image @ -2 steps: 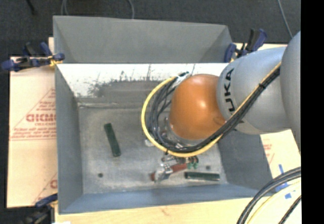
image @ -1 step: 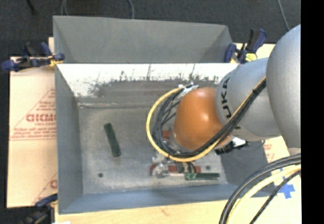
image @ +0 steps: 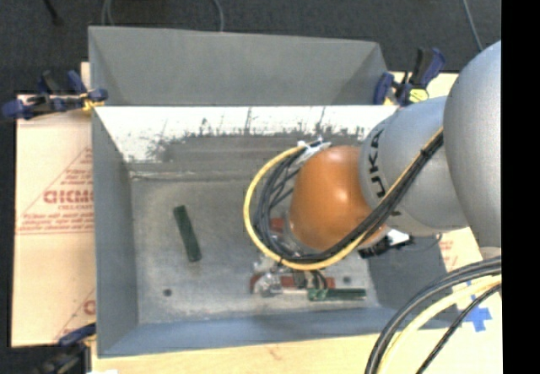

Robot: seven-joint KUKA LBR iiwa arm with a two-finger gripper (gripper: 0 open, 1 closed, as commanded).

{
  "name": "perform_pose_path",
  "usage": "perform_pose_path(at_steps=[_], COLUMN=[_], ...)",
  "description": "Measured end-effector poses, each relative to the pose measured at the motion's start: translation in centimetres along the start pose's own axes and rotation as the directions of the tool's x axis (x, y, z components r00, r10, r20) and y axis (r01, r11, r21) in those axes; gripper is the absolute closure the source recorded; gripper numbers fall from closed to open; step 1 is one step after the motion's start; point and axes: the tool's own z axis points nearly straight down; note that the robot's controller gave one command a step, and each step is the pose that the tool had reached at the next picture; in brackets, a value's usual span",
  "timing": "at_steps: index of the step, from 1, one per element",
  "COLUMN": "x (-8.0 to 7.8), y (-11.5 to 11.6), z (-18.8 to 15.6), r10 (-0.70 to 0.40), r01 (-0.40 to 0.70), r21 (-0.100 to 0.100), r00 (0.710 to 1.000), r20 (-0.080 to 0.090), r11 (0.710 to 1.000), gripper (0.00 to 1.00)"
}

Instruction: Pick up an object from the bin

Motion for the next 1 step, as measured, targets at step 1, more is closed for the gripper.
perform_pose_path(at_steps=[1], x=[-1.22], y=[-0.14], z=[-16.29], r10=[0.009], r01=[-0.009], r21=[0.002], r00=[1.000], r20=[0.005], r11=[1.000], gripper=[1.00])
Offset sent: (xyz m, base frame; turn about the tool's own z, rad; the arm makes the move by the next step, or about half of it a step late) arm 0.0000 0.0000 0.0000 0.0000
